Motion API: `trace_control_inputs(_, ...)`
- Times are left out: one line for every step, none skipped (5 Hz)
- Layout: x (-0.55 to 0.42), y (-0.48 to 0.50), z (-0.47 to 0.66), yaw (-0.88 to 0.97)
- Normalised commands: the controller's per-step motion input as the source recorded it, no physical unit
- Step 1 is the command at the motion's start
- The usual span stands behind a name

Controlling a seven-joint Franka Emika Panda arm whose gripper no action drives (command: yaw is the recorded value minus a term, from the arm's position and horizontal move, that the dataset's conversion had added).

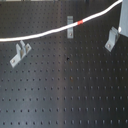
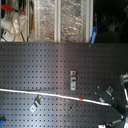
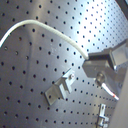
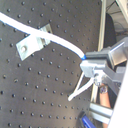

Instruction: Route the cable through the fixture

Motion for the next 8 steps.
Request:
trace_control_inputs(-0.018, -0.032, 0.00, 0.00)
trace_control_inputs(0.093, -0.153, 0.19, 0.06)
trace_control_inputs(-0.053, -0.225, 0.32, 0.28)
trace_control_inputs(-0.225, -0.436, 0.32, 0.30)
trace_control_inputs(-0.375, -0.398, 0.25, 0.17)
trace_control_inputs(-0.532, -0.340, 0.27, 0.15)
trace_control_inputs(-0.771, -0.062, 0.04, 0.00)
trace_control_inputs(-0.535, 0.194, -0.11, 0.15)
